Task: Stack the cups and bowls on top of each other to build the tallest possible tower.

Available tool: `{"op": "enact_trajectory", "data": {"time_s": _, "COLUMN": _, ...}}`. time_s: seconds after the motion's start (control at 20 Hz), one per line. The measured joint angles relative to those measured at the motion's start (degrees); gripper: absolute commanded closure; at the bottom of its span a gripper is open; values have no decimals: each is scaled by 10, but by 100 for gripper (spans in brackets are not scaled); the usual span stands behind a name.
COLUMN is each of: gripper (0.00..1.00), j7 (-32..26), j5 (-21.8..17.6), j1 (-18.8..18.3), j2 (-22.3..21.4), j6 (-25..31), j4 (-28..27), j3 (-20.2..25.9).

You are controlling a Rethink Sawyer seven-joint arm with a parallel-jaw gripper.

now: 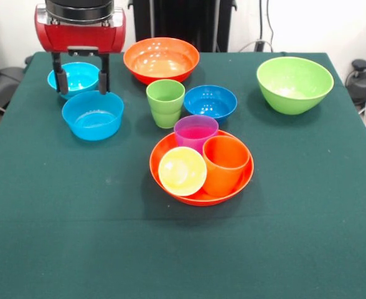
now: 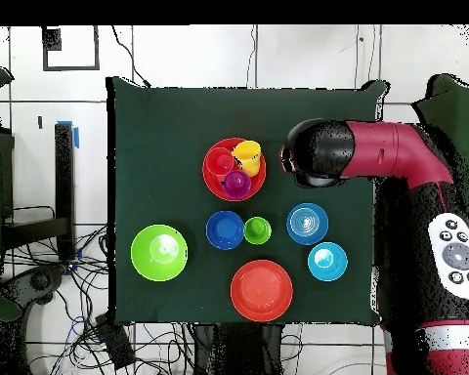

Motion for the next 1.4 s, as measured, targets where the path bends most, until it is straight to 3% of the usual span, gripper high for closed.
{"op": "enact_trajectory", "data": {"time_s": 0.25, "gripper": 0, "j7": 0, "j5": 0, "j1": -16, "j2": -5, "j6": 0, "j4": 20, "j3": 33}}
{"op": "enact_trajectory", "data": {"time_s": 0.75, "gripper": 0, "j7": 0, "j5": -2, "j1": -16, "j2": -6, "j6": 0, "j4": 64, "j3": 52}}
{"op": "enact_trajectory", "data": {"time_s": 1.0, "gripper": 0, "j7": 0, "j5": -7, "j1": -6, "j2": -7, "j6": 0, "j4": 63, "j3": 43}}
{"op": "enact_trajectory", "data": {"time_s": 1.4, "gripper": 0, "j7": 0, "j5": -15, "j1": 2, "j2": -7, "j6": 0, "j4": 53, "j3": -14}}
